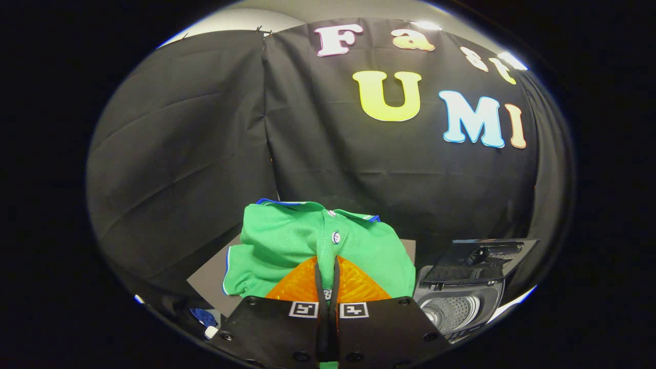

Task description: Put the clothes into the washing machine and then close the washing machine lid.

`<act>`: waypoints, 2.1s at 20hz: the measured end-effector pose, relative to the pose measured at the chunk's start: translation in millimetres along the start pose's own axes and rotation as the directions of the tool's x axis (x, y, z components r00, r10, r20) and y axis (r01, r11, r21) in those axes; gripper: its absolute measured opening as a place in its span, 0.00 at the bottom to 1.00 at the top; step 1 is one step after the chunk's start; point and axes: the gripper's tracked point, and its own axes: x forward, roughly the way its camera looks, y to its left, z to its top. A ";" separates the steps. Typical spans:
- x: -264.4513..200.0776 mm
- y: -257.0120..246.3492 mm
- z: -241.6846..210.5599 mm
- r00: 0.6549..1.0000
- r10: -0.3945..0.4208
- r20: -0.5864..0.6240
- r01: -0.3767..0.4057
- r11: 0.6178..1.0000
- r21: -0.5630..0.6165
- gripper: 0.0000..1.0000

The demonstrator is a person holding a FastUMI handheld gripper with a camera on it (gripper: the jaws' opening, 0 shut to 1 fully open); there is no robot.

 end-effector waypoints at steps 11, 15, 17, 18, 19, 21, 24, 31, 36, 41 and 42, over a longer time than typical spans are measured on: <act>-42.7 -98.8 27.8 0.997 0.002 0.073 -0.004 0.999 0.038 0.01; -55.4 -151.6 23.5 0.996 -0.026 0.081 0.023 0.999 0.037 0.01; -62.3 -178.2 20.0 0.995 -0.044 0.085 0.040 0.998 0.039 0.01; -64.3 -190.7 16.9 0.995 -0.053 0.087 0.049 0.998 0.045 0.01; -67.6 -203.0 14.8 0.994 -0.059 0.088 0.055 0.997 0.053 0.01; -72.3 -228.9 10.3 0.993 -0.077 0.089 0.070 0.995 0.073 0.01; -73.4 -263.6 -0.9 0.992 -0.101 0.082 0.092 0.991 0.100 0.01; -67.9 -317.4 -33.0 0.991 -0.124 0.040 0.120 0.988 0.096 0.01; -54.8 -333.4 -69.0 0.993 -0.122 0.006 0.121 0.990 0.079 0.01; -41.9 -340.8 -116.6 0.992 -0.116 -0.057 0.120 0.990 0.078 0.01; -39.8 -342.3 -125.3 0.991 -0.118 -0.070 0.123 0.990 0.074 0.01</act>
